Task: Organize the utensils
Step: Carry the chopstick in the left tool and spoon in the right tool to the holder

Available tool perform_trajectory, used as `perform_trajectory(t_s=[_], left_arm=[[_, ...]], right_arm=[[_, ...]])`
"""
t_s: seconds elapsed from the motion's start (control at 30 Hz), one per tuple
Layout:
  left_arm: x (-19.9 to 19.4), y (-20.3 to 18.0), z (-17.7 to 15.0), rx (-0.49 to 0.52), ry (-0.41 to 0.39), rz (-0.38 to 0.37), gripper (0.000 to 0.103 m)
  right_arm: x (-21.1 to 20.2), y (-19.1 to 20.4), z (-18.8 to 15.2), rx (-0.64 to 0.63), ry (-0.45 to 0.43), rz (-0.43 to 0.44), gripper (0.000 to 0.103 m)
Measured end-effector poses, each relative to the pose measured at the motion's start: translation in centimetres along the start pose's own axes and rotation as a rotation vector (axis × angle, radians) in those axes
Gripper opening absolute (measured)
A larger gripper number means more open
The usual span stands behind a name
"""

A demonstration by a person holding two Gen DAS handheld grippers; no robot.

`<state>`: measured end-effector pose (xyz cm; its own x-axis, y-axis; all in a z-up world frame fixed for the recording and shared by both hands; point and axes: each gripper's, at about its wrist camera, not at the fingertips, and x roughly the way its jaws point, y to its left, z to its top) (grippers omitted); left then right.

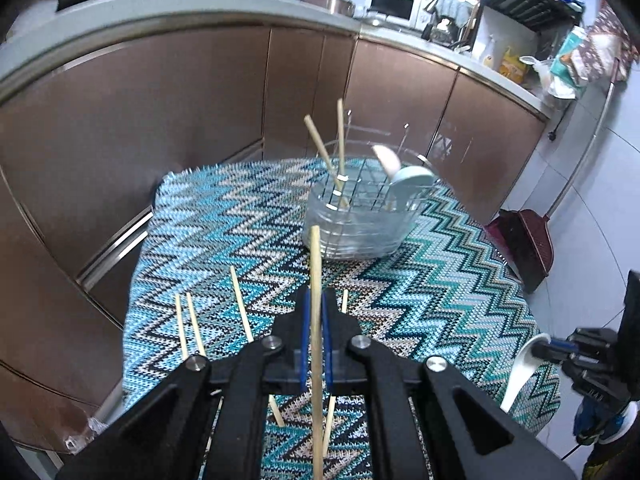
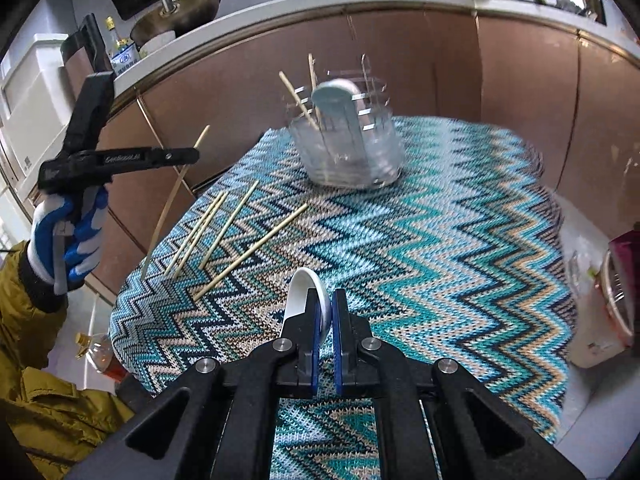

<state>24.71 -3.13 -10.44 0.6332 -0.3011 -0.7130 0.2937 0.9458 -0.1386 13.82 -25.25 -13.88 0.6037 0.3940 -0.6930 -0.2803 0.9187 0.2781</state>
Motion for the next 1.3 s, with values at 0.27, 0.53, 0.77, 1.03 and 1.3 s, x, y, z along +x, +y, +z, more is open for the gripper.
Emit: perform_trajectory(t_s=[0.27, 0.53, 0.77, 1.03, 1.3], left_arm=[[-4.1, -1.5, -0.5, 0.047, -0.109, 0.038, 0.005], [-6.4, -2.5, -0.5, 0.08, -0.199, 0.08, 0.005], [-7.0, -3.3, -0.3, 0.095, -0.255, 0.107, 0.005], [-6.2, -4.3, 1.2, 0.125, -0.292, 0.111, 0.005], [-4.9, -3.4, 6.3, 0.063, -0.355, 0.053, 0.005]], right_arm=[[-4.1, 1.7, 1.1, -0.019, -0.105, -0.078, 0.005], [-6.9, 3.8, 3.3, -0.07, -0.19, -0.125, 0.005], [-7.5, 4.9, 4.7, -0.103, -0.227, -0.136, 0.005], [-7.1, 5.0, 7.2, -0.124, -0.266, -0.148, 0.005], [-6.4, 4.0, 12.1, -0.152, -0.348, -0.205, 0.005]])
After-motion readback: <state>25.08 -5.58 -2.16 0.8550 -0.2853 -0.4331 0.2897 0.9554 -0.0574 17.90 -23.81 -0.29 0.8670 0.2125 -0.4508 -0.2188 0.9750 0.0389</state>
